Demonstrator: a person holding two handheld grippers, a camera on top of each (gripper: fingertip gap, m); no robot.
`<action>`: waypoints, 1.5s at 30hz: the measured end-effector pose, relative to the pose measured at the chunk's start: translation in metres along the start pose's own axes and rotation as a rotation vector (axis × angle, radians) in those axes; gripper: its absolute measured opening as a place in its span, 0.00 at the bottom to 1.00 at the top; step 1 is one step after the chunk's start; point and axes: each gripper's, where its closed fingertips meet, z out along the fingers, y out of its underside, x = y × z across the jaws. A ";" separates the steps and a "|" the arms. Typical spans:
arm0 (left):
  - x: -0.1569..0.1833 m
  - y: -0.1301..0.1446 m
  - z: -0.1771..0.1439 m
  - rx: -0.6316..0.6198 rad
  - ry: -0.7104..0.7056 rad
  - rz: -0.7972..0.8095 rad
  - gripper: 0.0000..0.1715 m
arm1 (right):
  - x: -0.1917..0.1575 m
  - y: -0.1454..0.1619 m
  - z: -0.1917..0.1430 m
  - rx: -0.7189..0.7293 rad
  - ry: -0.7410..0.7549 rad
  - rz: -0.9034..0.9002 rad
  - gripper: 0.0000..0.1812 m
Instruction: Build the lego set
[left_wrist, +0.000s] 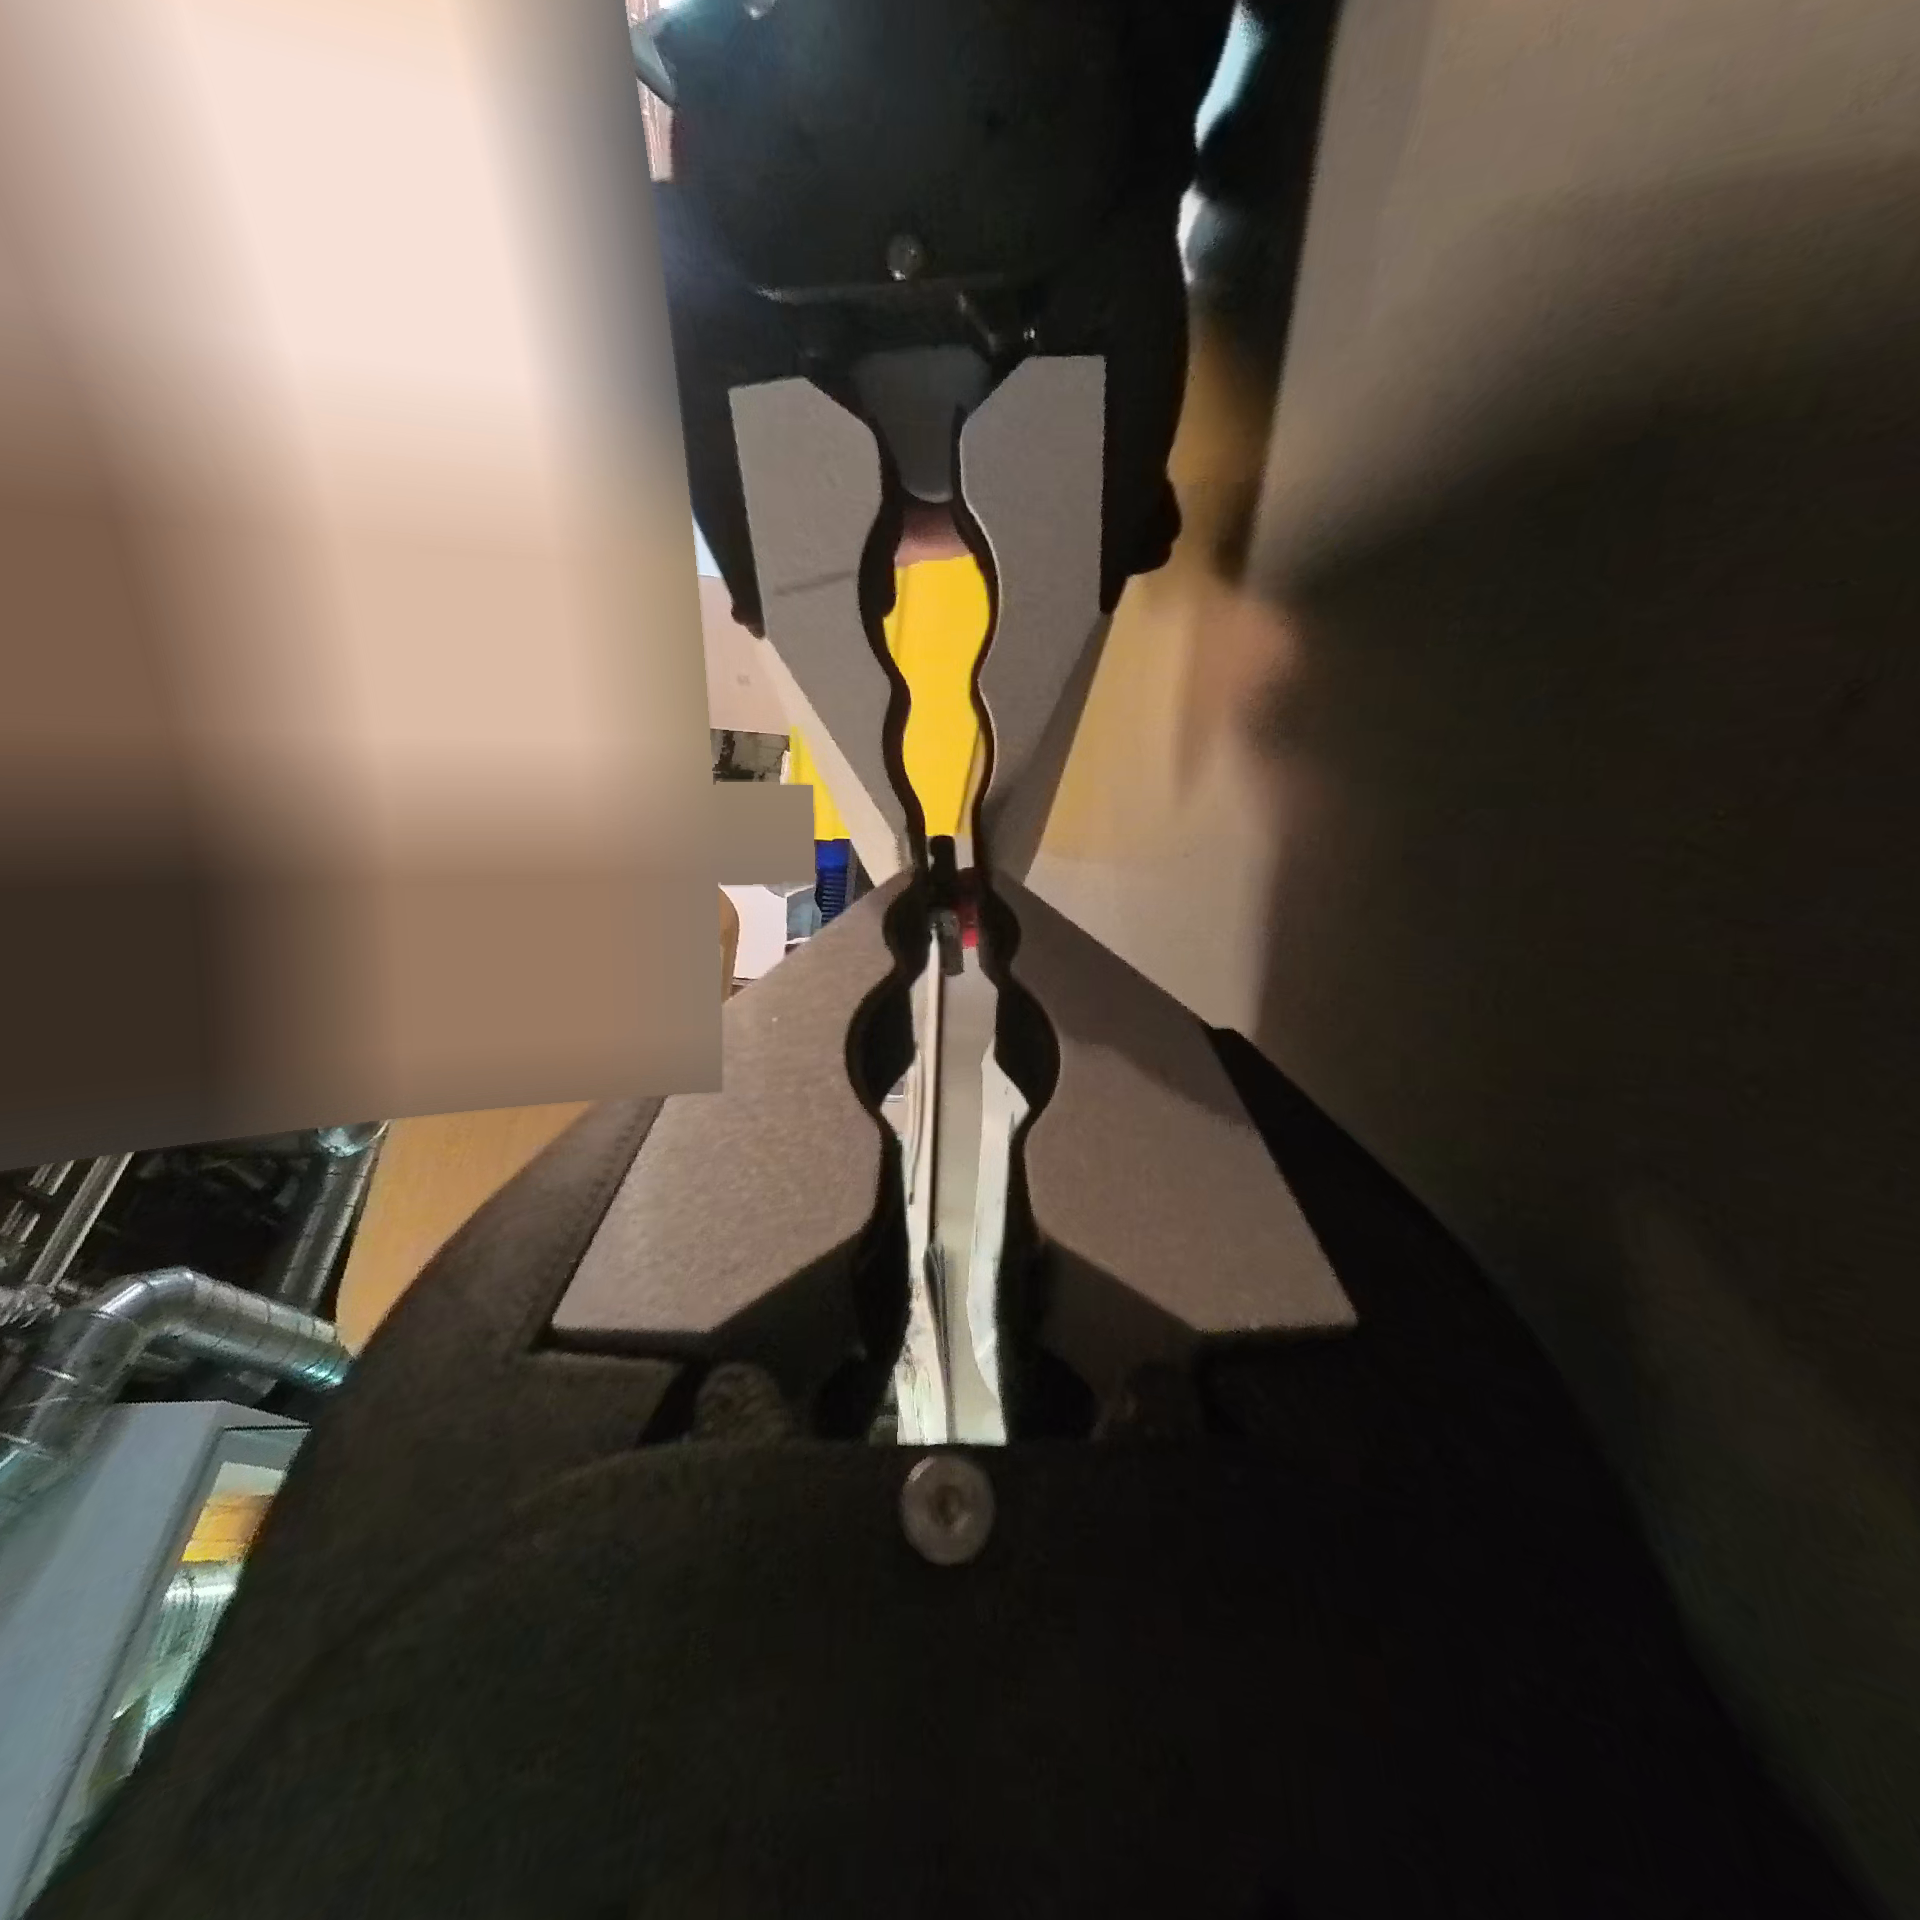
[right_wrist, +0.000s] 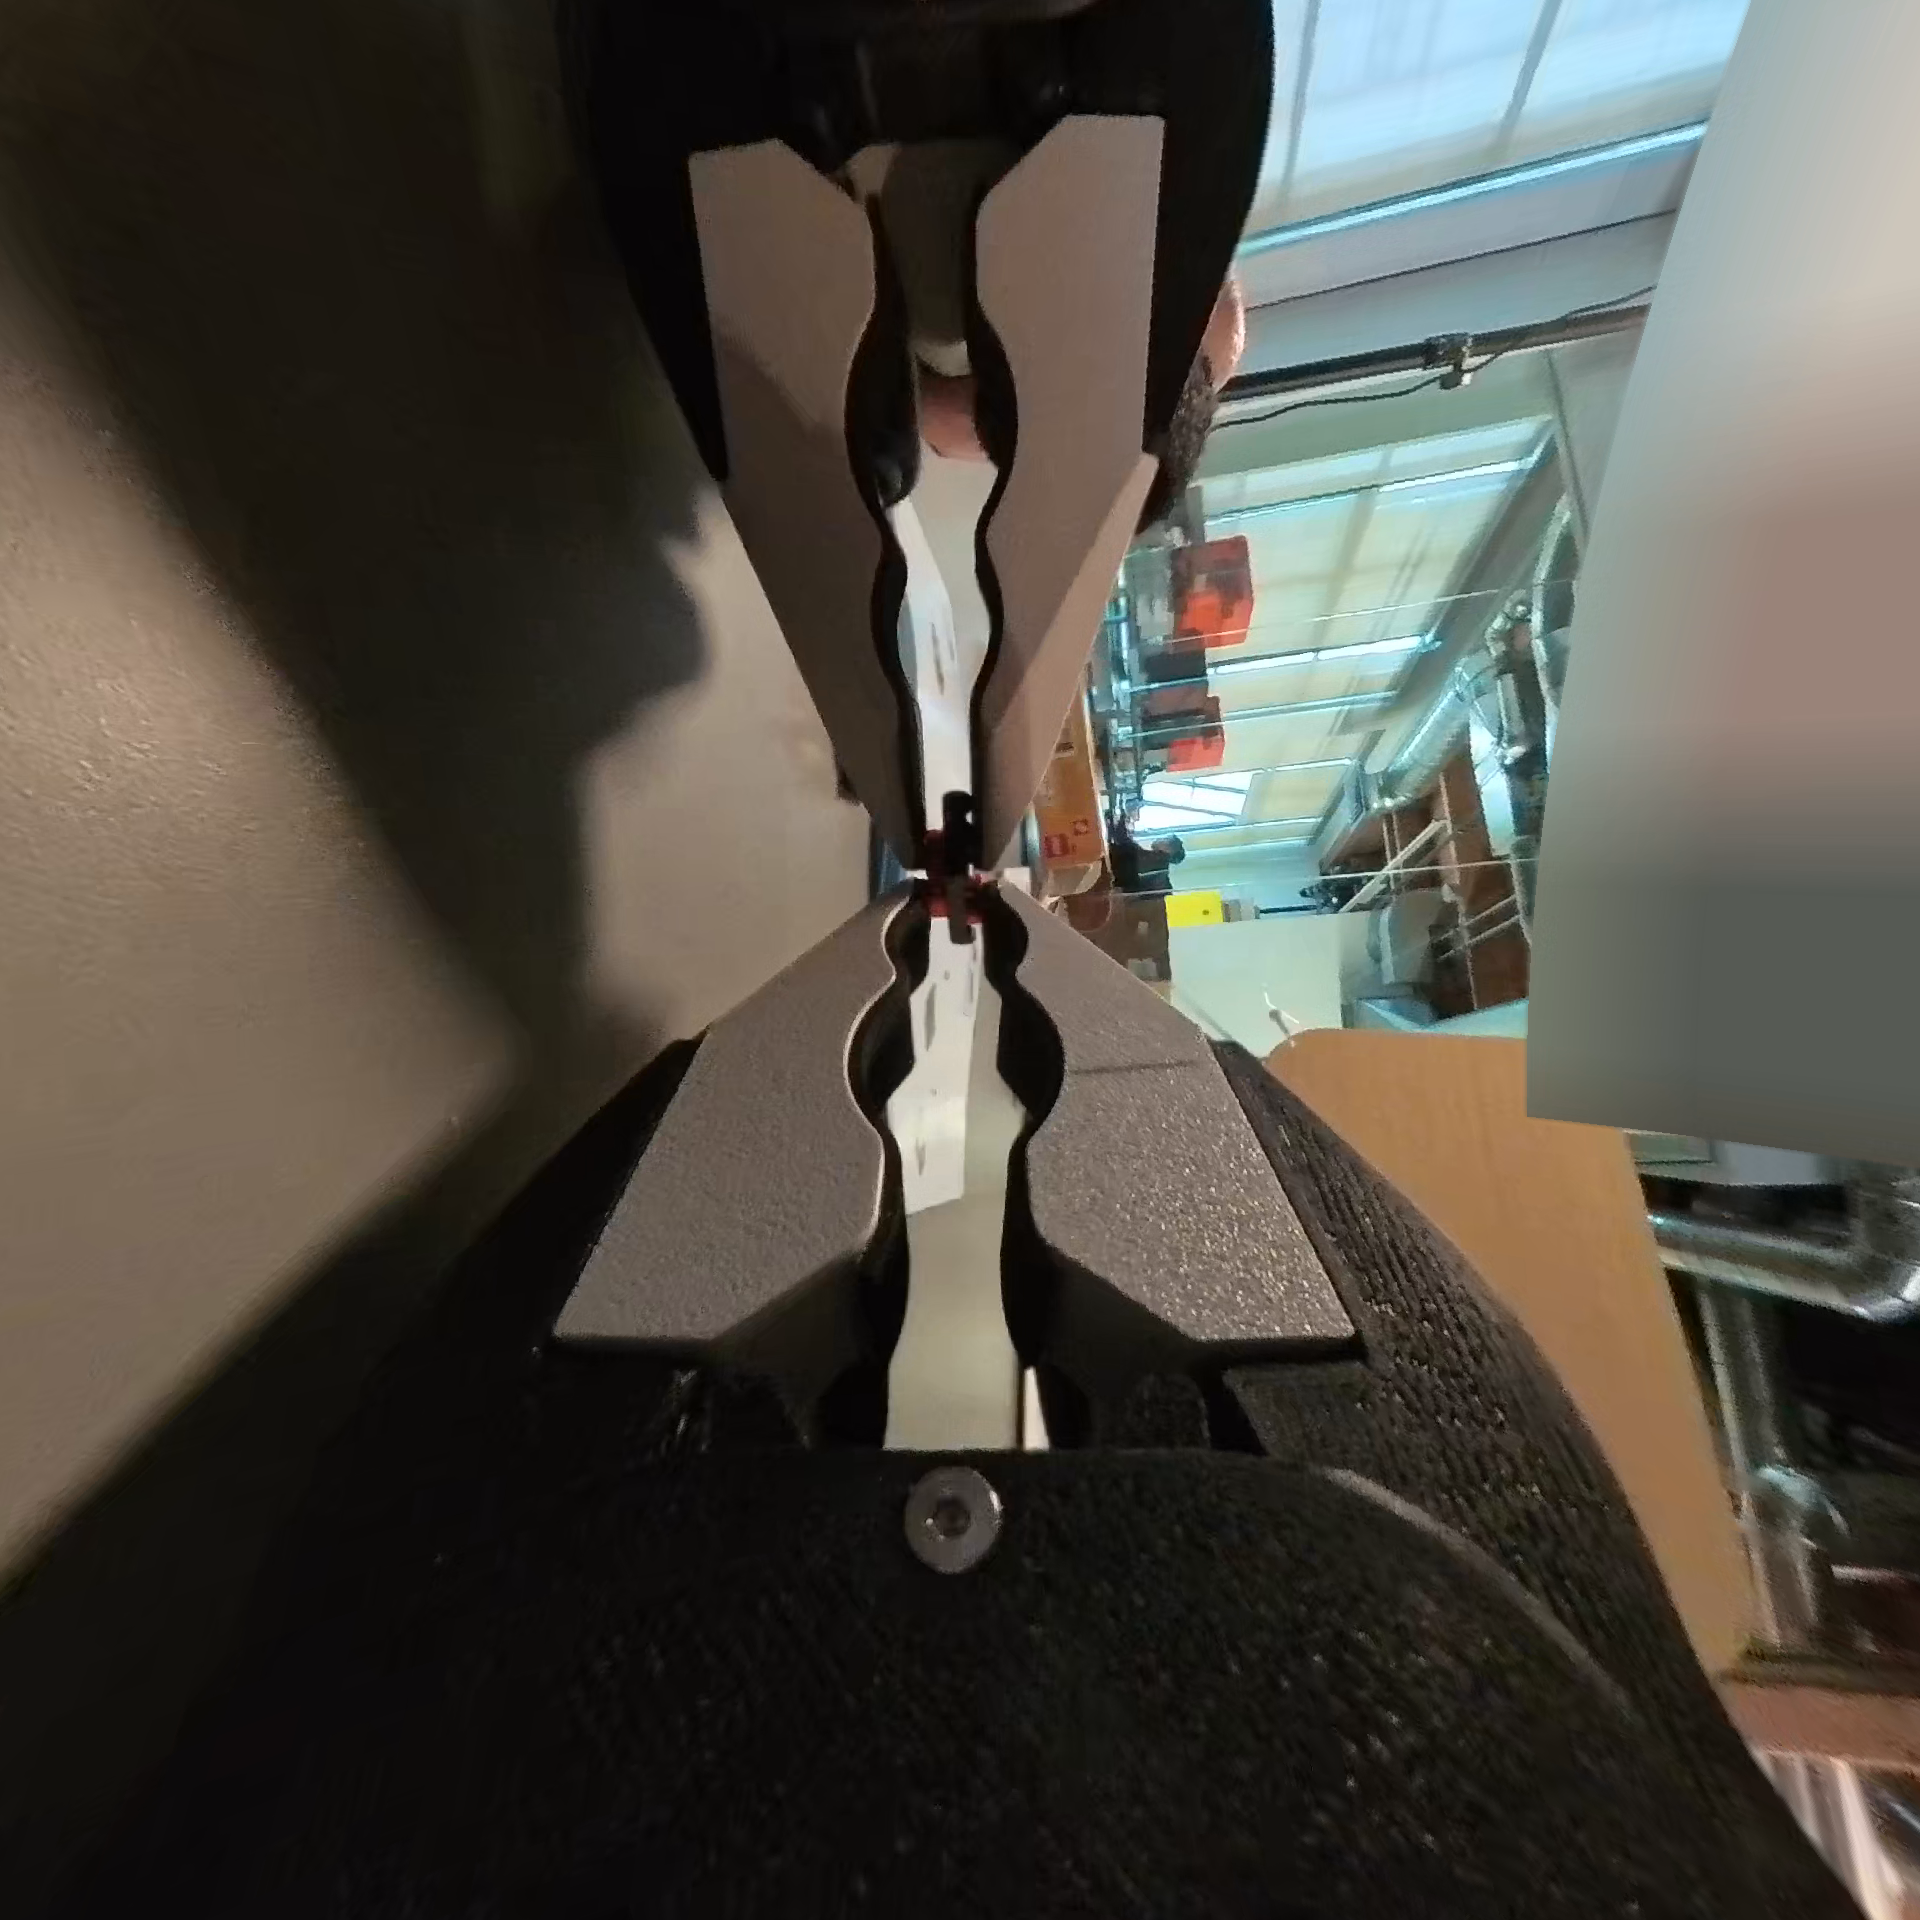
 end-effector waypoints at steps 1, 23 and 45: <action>0.000 0.000 0.000 -0.001 -0.001 0.001 0.04 | 0.001 0.000 -0.001 0.012 0.014 -0.002 0.05; 0.029 0.004 0.002 -0.094 0.351 -0.405 0.23 | 0.052 0.138 -0.031 -0.314 0.302 0.551 0.16; -0.108 0.187 -0.331 -0.902 -0.274 -1.462 0.29 | 0.061 0.148 -0.038 -0.348 0.376 0.578 0.15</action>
